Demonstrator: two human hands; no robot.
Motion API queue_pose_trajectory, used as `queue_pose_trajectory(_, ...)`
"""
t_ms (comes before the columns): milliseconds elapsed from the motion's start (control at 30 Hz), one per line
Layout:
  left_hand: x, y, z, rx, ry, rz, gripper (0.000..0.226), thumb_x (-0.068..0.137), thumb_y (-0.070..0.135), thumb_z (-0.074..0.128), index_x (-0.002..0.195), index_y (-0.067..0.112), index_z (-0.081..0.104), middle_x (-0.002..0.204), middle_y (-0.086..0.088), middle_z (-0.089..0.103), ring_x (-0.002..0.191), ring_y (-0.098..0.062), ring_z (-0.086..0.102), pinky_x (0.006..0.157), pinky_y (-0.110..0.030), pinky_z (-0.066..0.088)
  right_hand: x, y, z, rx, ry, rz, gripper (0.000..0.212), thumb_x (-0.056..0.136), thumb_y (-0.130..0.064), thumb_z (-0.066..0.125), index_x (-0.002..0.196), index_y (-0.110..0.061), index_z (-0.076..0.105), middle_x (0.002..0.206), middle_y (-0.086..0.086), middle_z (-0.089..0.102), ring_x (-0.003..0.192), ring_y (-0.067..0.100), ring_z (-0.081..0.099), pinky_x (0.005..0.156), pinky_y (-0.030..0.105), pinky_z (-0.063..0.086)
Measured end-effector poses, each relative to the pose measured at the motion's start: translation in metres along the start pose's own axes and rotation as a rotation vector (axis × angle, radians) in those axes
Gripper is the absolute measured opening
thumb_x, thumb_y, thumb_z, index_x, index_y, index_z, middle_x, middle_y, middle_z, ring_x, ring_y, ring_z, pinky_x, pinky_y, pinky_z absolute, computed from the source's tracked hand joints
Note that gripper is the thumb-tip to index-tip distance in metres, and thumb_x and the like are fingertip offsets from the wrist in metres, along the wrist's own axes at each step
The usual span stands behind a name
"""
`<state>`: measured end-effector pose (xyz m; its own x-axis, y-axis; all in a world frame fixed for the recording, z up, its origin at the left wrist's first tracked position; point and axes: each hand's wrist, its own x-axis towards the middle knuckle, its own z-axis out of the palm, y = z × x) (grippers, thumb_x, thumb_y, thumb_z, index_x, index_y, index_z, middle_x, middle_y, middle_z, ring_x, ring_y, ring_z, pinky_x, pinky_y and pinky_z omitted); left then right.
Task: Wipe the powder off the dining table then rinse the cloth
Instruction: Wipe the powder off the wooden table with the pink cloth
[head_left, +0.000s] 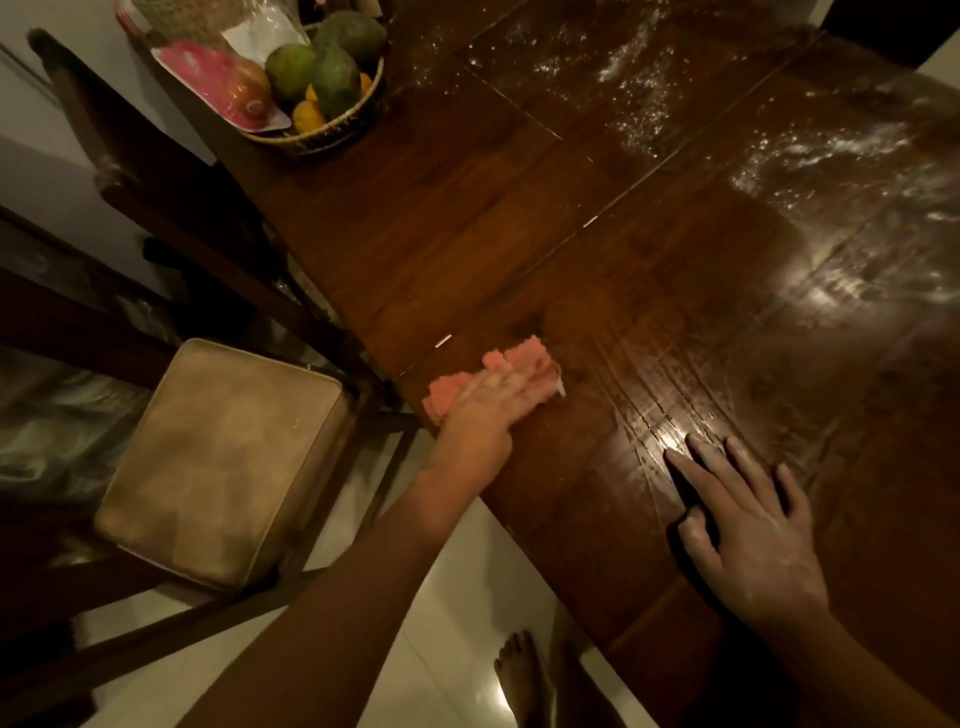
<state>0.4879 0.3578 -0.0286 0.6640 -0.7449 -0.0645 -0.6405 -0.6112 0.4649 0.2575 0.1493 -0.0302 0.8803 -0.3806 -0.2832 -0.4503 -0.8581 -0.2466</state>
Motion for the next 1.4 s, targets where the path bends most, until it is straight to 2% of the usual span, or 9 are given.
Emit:
queue_pose_trajectory(100, -0.010, -0.041, -0.008, -0.012, 0.095, -0.018, 0.084, 0.073, -0.021, 0.052, 0.134, 0.036, 0.060, 0.149, 0.013, 0.045, 0.140, -0.012, 0.040, 0.122, -0.031, 0.016, -0.002, 0.000, 0.001, -0.002, 0.016, -0.003, 0.059, 0.094, -0.042, 0.030, 0.153, -0.047, 0.026, 0.164, -0.018, 0.018, 0.155, 0.009, 0.003, 0.122, 0.049, 0.002)
queue_pose_trajectory(167, -0.002, -0.071, -0.023, -0.005, 0.254, -0.199, 0.083, 0.077, -0.021, 0.050, 0.130, 0.041, 0.062, 0.148, 0.011, 0.050, 0.137, -0.017, 0.046, 0.117, -0.041, 0.034, -0.002, 0.000, 0.002, 0.001, 0.036, 0.003, 0.059, 0.094, -0.042, 0.030, 0.153, -0.047, 0.026, 0.164, -0.020, 0.016, 0.155, 0.009, 0.003, 0.122, 0.050, 0.004)
queue_pose_trajectory(367, 0.042, -0.090, -0.051, -0.064, 0.431, -0.610, 0.066, 0.090, -0.008, 0.045, 0.139, 0.035, 0.055, 0.147, -0.003, 0.052, 0.131, -0.029, 0.051, 0.109, -0.036, 0.038, 0.000, 0.001, 0.005, 0.004, 0.083, -0.002, 0.059, 0.093, -0.041, 0.031, 0.152, -0.046, 0.030, 0.165, -0.018, 0.019, 0.155, 0.009, 0.004, 0.122, 0.051, 0.007)
queue_pose_trajectory(533, -0.006, -0.003, 0.005, -0.061, 0.217, -0.041, 0.068, 0.079, -0.015, 0.052, 0.127, 0.030, 0.065, 0.134, -0.005, 0.063, 0.120, -0.026, 0.059, 0.105, -0.046, 0.043, 0.001, -0.001, 0.003, 0.016, 0.062, 0.024, 0.058, 0.093, -0.040, 0.031, 0.151, -0.047, 0.029, 0.164, -0.019, 0.020, 0.155, 0.009, 0.004, 0.122, 0.052, 0.007)
queue_pose_trajectory(667, -0.059, 0.060, 0.049, -0.154, -0.250, 0.396, 0.080, 0.070, -0.014, 0.055, 0.131, 0.037, 0.060, 0.148, 0.008, 0.051, 0.145, -0.013, 0.035, 0.122, -0.042, 0.016, 0.002, 0.000, 0.003, 0.037, 0.061, 0.040, 0.061, 0.090, -0.039, 0.034, 0.151, -0.049, 0.031, 0.163, -0.021, 0.021, 0.154, 0.008, 0.007, 0.122, 0.050, 0.007)
queue_pose_trajectory(767, -0.042, 0.048, 0.032, -0.221, -0.208, 0.325, 0.080, 0.071, -0.012, 0.051, 0.129, 0.042, 0.061, 0.149, 0.021, 0.046, 0.146, -0.002, 0.030, 0.121, -0.049, 0.021, 0.000, -0.001, 0.005, 0.045, 0.084, 0.065, 0.063, 0.090, -0.038, 0.033, 0.151, -0.047, 0.031, 0.165, -0.018, 0.018, 0.154, 0.008, 0.004, 0.123, 0.047, 0.005)
queue_pose_trajectory(967, 0.063, 0.010, 0.000, -0.110, 0.238, -0.283, 0.060, 0.095, 0.001, 0.043, 0.141, 0.039, 0.049, 0.156, 0.011, 0.038, 0.145, -0.008, 0.027, 0.121, -0.052, 0.018, 0.002, 0.000, 0.006, 0.032, 0.130, 0.171, 0.062, 0.090, -0.039, 0.032, 0.152, -0.045, 0.028, 0.168, -0.010, 0.012, 0.155, 0.009, -0.001, 0.124, 0.049, 0.002)
queue_pose_trajectory(1267, 0.048, 0.114, 0.053, -0.102, -0.168, 0.371, 0.075, 0.080, -0.005, 0.049, 0.138, 0.041, 0.053, 0.152, 0.017, 0.042, 0.146, -0.008, 0.028, 0.118, -0.039, 0.009, 0.007, -0.001, 0.006, -0.006, 0.160, 0.496, 0.071, 0.087, -0.049, 0.025, 0.156, -0.040, 0.015, 0.169, -0.006, 0.004, 0.155, 0.023, -0.003, 0.121, 0.060, 0.003)
queue_pose_trajectory(1400, 0.012, 0.070, 0.043, -0.110, 0.128, -0.003, 0.068, 0.081, -0.001, 0.041, 0.125, 0.047, 0.061, 0.141, 0.022, 0.052, 0.139, -0.001, 0.039, 0.121, -0.047, 0.023, 0.008, -0.001, 0.007, 0.004, 0.119, 0.428, 0.074, 0.087, -0.056, 0.024, 0.157, -0.033, 0.014, 0.169, 0.001, 0.005, 0.155, 0.031, -0.002, 0.120, 0.063, 0.001)
